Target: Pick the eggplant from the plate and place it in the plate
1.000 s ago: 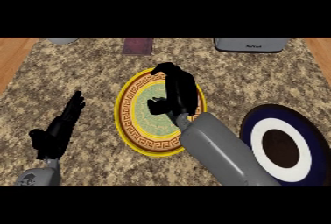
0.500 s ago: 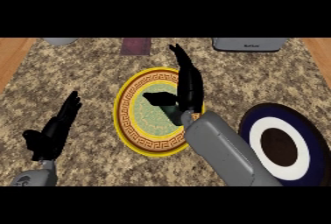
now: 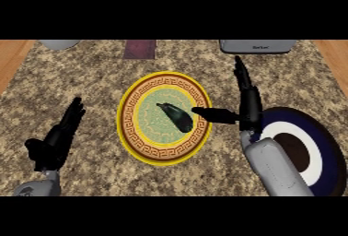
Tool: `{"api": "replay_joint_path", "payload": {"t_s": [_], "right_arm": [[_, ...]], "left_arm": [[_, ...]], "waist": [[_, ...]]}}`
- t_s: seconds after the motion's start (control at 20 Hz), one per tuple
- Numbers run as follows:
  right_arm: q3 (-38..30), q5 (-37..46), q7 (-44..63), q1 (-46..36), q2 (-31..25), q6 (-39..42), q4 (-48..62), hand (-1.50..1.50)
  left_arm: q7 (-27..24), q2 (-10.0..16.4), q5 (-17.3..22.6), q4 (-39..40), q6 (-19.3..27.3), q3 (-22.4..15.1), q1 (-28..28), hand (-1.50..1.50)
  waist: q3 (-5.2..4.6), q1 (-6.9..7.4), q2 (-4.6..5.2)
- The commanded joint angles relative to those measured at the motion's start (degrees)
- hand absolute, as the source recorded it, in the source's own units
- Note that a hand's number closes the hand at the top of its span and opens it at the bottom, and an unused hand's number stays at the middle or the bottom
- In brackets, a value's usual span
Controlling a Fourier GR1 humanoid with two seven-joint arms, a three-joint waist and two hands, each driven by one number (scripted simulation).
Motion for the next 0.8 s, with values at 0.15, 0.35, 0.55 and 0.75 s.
{"api": "replay_joint_path", "payload": {"t_s": [0.15, 0.35, 0.55, 0.75], "right_arm": [[-8.86, -9.11, -15.07, 7.18, -8.58, 16.0, 1.91, -1.5], [-10.46, -8.6, -21.47, 9.76, -9.22, 21.6, 5.45, -1.5], [-15.1, -10.09, -25.54, 9.04, -12.2, 28.14, 11.33, -1.5], [-17.28, -7.39, -26.84, 8.05, -11.57, 29.06, 14.49, -1.5]], "left_arm": [[-2.72, 0.56, 0.01, 8.45, -0.58, 2.45, -5.45, 0.0], [-0.54, -0.35, -0.39, -0.75, -0.51, 0.9, 0.04, 0.0], [-2.26, -0.06, -1.03, 0.49, -1.92, 0.98, 1.59, 0.0], [3.0, -1.24, -1.91, -2.66, -0.02, 0.89, -1.27, 0.0]], "waist": [[-0.06, -0.44, 0.11], [-0.05, 0.23, -0.08], [-0.05, 0.3, -0.06], [-0.05, 0.27, -0.07]]}}
